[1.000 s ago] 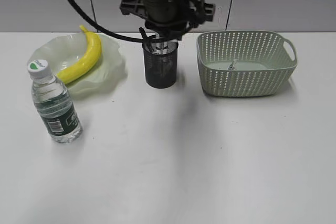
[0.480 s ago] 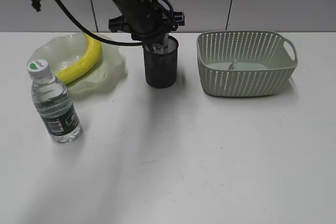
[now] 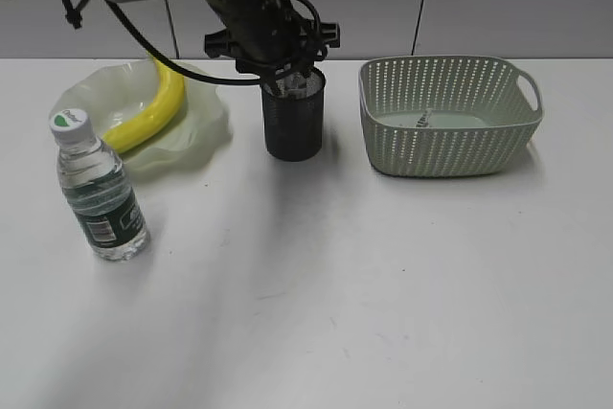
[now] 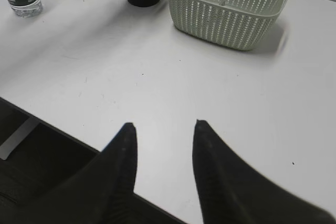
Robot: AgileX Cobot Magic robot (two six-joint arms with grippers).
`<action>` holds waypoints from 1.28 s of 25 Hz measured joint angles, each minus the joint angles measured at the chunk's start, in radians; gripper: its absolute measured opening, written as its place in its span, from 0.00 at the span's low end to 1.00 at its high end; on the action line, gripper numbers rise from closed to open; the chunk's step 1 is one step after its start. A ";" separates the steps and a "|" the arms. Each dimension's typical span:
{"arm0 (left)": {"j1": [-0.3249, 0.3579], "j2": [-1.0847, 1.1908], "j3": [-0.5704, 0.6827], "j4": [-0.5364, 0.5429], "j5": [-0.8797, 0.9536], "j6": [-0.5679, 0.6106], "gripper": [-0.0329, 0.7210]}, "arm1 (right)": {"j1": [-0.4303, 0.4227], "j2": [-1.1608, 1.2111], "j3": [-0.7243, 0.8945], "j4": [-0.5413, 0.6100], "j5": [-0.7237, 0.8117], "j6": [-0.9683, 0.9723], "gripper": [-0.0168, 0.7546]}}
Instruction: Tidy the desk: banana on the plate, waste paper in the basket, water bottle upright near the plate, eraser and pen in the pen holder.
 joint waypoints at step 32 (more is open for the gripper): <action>-0.253 -1.531 1.021 -0.013 0.447 0.301 0.55 | 0.000 -0.002 0.001 -0.001 0.000 0.001 0.41</action>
